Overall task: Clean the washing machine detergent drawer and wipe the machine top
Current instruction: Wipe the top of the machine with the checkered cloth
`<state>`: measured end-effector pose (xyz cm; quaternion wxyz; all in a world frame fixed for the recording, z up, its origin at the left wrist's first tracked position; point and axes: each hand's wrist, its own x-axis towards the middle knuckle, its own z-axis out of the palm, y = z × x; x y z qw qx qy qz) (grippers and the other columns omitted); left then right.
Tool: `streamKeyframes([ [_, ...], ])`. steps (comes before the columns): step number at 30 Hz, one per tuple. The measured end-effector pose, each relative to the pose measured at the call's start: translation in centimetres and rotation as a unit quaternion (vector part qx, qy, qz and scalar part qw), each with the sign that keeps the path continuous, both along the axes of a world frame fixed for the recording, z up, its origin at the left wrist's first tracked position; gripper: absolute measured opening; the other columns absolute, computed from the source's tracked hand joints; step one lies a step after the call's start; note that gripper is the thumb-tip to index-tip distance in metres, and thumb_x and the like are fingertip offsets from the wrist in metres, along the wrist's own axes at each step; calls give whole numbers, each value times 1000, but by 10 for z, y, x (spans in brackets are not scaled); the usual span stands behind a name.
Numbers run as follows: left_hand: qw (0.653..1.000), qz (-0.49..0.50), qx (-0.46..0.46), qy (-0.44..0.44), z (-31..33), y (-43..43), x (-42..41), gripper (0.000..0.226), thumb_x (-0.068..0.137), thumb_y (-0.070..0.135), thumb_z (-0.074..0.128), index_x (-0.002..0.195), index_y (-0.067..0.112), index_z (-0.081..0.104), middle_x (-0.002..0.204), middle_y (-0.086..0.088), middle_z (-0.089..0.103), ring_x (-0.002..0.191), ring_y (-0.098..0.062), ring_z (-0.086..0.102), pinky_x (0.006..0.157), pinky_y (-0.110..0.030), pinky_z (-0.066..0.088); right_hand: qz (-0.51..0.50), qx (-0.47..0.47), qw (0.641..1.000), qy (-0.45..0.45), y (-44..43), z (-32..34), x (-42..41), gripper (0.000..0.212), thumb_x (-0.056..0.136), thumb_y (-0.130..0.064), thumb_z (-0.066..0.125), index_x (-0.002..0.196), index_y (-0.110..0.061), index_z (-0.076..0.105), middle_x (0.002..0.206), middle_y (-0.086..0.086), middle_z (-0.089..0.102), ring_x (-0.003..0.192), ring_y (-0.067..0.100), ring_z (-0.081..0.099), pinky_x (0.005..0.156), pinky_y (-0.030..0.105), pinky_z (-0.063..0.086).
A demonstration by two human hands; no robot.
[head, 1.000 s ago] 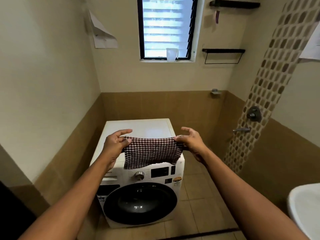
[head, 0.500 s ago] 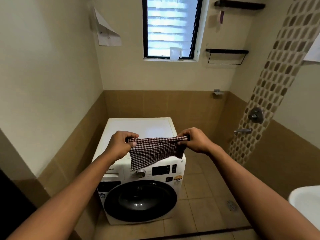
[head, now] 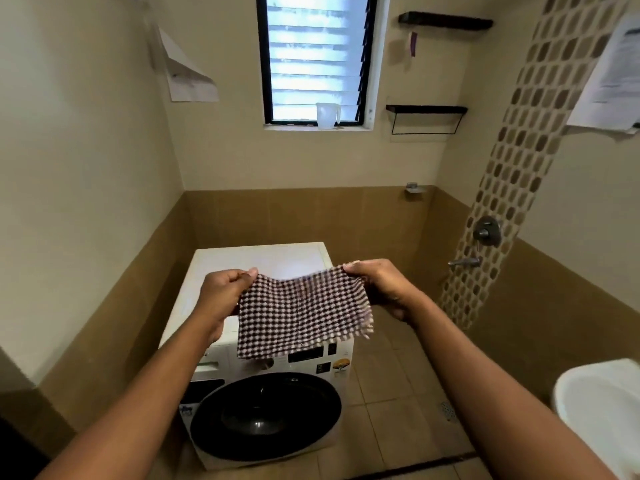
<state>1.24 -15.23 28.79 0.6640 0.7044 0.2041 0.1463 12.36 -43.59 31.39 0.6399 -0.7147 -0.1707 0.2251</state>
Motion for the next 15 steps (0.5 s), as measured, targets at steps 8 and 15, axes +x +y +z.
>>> streamKeyframes([
  [8, 972, 64, 224, 0, 7, -60, -5, 25, 95, 30, 71, 78, 11, 75, 71, -3, 74, 54, -16, 72, 61, -46, 64, -57, -91, 988, -107, 35, -32, -21, 27, 98, -23, 68, 86, -1, 78, 82, 13, 77, 72, 26, 77, 62, 39, 64],
  [15, 994, -49, 98, -28, 13, -89, 1, 30, 104, 26, 56, 91, 11, 78, 77, -8, 78, 74, -27, 77, 79, -43, 64, 4, 12, 998, -65, 52, -30, -29, 52, 94, -56, 65, 95, -5, 78, 94, 19, 76, 83, 26, 74, 69, 34, 59],
])
